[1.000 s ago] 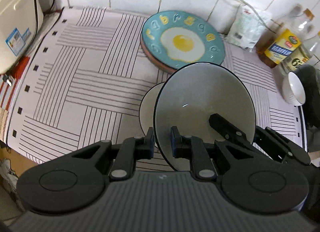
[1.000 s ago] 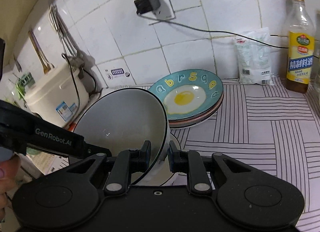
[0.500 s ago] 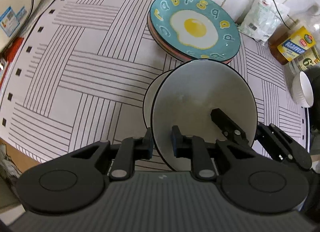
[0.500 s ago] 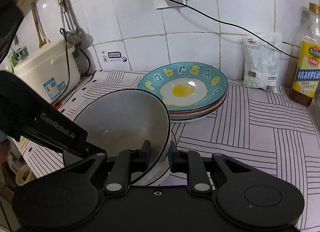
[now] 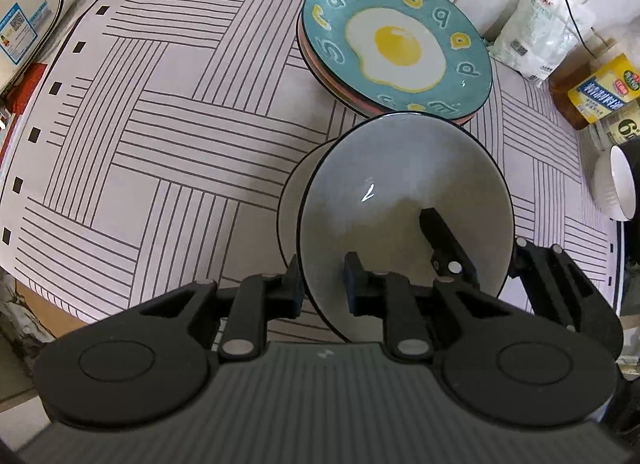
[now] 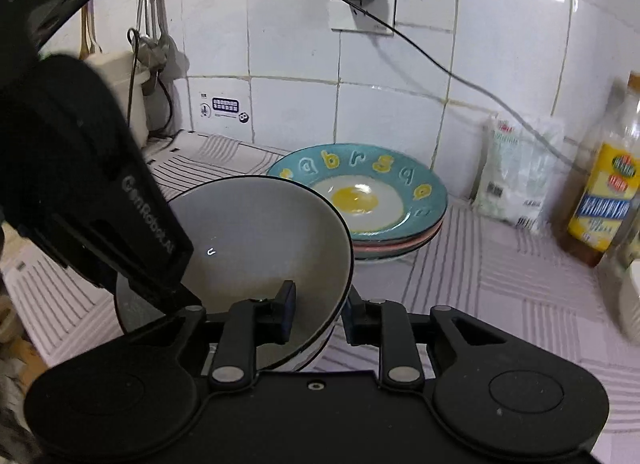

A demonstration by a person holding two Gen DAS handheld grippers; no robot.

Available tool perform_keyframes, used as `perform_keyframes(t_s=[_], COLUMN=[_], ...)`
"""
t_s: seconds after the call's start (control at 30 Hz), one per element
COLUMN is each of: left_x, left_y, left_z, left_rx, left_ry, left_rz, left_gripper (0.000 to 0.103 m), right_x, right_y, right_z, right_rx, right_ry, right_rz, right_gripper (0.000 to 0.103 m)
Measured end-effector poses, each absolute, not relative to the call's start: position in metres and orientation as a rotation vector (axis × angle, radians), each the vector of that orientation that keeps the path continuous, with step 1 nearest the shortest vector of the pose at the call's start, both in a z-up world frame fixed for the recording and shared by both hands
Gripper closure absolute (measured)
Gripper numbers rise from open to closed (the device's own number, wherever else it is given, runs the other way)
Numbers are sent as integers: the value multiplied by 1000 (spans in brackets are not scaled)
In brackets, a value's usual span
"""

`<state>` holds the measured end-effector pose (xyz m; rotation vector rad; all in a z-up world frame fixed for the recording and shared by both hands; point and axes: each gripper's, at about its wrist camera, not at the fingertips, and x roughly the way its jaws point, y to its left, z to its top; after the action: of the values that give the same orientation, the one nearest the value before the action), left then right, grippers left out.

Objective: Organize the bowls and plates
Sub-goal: 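Lower the white bowl into the first bowl and open both grippers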

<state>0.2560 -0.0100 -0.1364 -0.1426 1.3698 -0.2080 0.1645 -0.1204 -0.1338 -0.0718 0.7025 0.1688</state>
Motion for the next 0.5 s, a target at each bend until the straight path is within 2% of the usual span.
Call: perform_keyframes(t_s=[0.37,0.5], left_x=[256,261], left_y=[-18,-22], left_z=[-139,-137], left_rx=[-98,-77], left_ry=[1381,1373], left_rz=[-191,-184], left_gripper=[85,80], right_x=[164,168], right_y=[-119,-121], right_z=[-143,-146], right_rx=[-100,-80], right_ry=[707,704], right_rz=[155,150], right_gripper=[70,72])
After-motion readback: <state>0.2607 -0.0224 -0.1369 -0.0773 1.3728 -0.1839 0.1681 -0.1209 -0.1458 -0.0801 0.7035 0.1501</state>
